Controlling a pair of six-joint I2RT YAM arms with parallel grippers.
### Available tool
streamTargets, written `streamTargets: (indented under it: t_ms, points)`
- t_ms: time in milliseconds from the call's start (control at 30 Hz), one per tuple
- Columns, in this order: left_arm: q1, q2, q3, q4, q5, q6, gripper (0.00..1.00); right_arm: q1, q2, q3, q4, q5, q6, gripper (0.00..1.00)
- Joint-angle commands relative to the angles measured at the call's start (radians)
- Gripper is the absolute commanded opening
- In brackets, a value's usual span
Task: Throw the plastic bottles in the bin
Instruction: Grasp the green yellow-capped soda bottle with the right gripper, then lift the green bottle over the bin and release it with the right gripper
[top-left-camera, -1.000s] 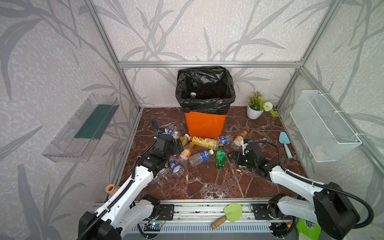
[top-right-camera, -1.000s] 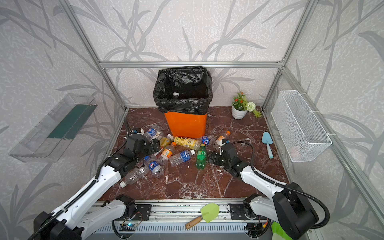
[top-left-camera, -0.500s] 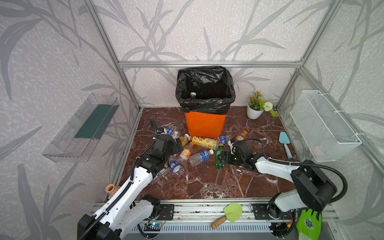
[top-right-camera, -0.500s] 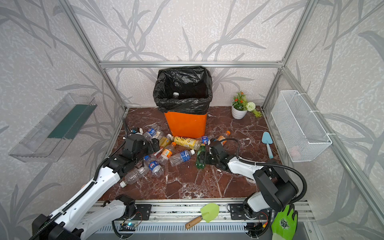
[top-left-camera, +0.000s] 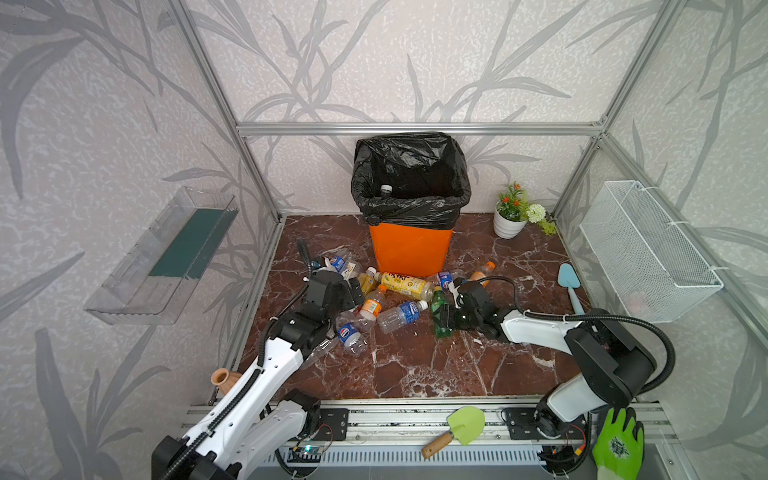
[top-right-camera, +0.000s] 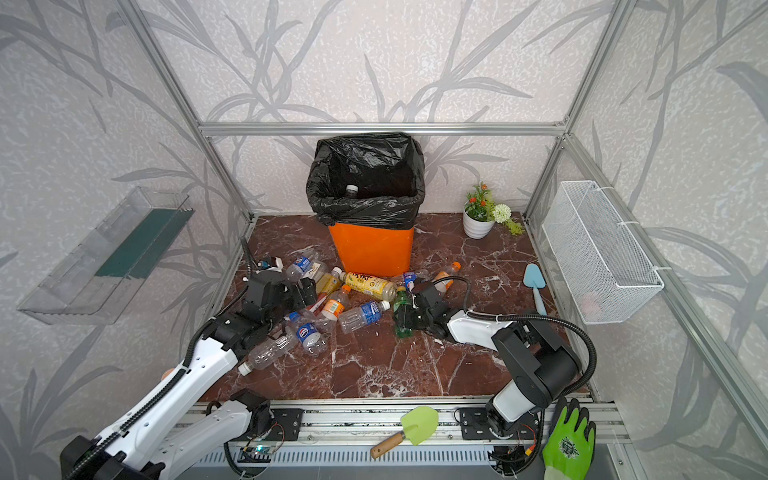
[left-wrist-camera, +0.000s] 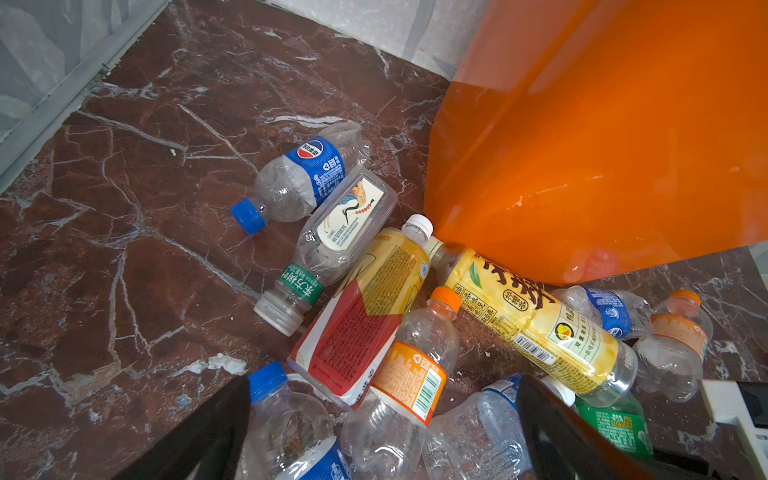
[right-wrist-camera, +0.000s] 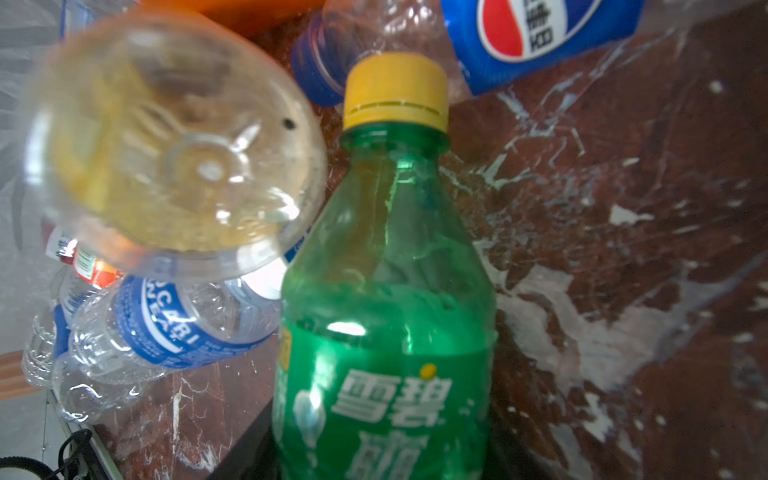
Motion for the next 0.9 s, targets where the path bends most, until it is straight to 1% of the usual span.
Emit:
streamTargets:
  t_ms: [0,67,167,233,300,400,500,567,633,700,800,867]
  points:
    - [-0.004,-0.018,-0.014,-0.021,-0.03,-0.001,0.99,0.007,-0.09,-0.04,0.039,0.02,0.013,0.55]
    - [-0.004,-0.021,-0.014,-0.021,-0.03,-0.002,0.99,0.007,-0.147,-0.074,0.052,0.041,0.028,0.53]
    - [-0.004,-0.024,-0.018,-0.019,-0.031,-0.005,0.99,0.01,-0.264,-0.124,0.037,0.104,0.045,0.5]
    - [-0.004,-0.026,-0.02,-0.018,-0.033,-0.008,0.99,0.011,-0.372,-0.162,0.03,0.168,0.048,0.49]
    - [-0.003,-0.032,-0.021,-0.017,-0.042,-0.014,0.99,0.014,-0.495,-0.193,0.033,0.227,0.021,0.49]
    - [-0.004,-0.055,-0.033,-0.014,-0.063,-0.028,0.99,0.016,-0.72,-0.227,0.08,0.33,-0.058,0.49]
    - [-0.003,-0.087,-0.05,-0.005,-0.089,-0.04,0.99,0.017,-0.918,-0.211,0.166,0.437,-0.237,0.5]
    - [-0.002,-0.104,-0.063,0.005,-0.104,-0.043,0.99,0.017,-0.99,-0.176,0.251,0.484,-0.359,0.5]
    - [-0.002,-0.121,-0.073,0.011,-0.118,-0.046,0.99,0.016,-1.004,-0.1,0.316,0.502,-0.477,0.51]
    - [-0.002,-0.131,-0.077,0.011,-0.126,-0.045,0.99,0.016,-0.966,0.0,0.351,0.477,-0.568,0.52]
    - [-0.003,-0.143,-0.078,0.004,-0.126,-0.041,0.99,0.016,-0.845,0.143,0.418,0.407,-0.638,0.54]
    - [-0.003,-0.146,-0.077,-0.001,-0.121,-0.039,0.99,0.01,-0.717,0.272,0.434,0.332,-0.68,0.54]
